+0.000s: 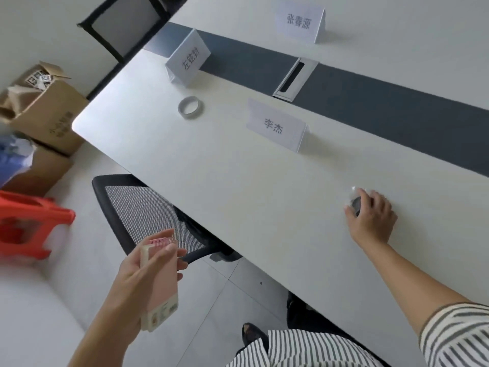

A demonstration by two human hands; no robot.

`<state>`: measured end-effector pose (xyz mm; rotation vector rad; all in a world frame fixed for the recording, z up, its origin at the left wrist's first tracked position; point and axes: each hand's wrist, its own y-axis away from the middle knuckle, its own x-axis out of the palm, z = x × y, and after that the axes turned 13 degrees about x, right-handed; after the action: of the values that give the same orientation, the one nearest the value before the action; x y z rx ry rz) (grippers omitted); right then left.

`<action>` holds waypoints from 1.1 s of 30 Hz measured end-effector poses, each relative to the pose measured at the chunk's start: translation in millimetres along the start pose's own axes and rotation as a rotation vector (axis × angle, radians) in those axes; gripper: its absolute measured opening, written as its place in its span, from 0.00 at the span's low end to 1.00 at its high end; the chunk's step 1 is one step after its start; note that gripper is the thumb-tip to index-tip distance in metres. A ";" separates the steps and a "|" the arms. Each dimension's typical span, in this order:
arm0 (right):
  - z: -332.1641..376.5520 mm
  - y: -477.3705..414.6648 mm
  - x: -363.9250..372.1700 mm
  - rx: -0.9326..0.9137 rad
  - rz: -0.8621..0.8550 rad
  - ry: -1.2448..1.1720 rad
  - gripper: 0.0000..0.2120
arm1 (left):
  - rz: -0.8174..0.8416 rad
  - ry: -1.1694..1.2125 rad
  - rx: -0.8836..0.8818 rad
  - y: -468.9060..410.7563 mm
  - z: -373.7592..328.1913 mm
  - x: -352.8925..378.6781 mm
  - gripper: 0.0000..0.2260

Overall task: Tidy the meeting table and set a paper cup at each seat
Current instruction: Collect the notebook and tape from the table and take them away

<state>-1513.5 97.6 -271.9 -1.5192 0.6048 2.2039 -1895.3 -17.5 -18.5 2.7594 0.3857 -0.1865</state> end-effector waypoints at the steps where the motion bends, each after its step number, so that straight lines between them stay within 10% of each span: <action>1: 2.1 -0.3 -2.3 -0.018 0.013 -0.022 0.22 | -0.016 0.016 0.002 0.2 1.7 -2.3 0.24; 10: 145.4 86.0 -85.5 0.024 0.570 -0.811 0.13 | -0.103 0.125 -0.026 16.3 15.4 -25.5 0.19; 18: 245.2 261.2 -147.7 -0.436 1.341 -0.944 0.20 | -0.286 0.304 -0.027 45.5 24.0 -64.0 0.16; 27: 281.2 389.3 -121.7 -1.188 0.948 -0.645 0.25 | -0.356 0.756 0.060 103.3 50.1 -164.4 0.24; 33: 337.7 491.8 -91.5 -1.296 0.895 -0.581 0.26 | -0.385 0.720 0.242 146.2 72.1 -270.5 0.29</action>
<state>-2011.0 -129.7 -16.7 -0.8419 -0.6452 3.9034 -2117.2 -240.6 8.7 2.8699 1.1372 0.7346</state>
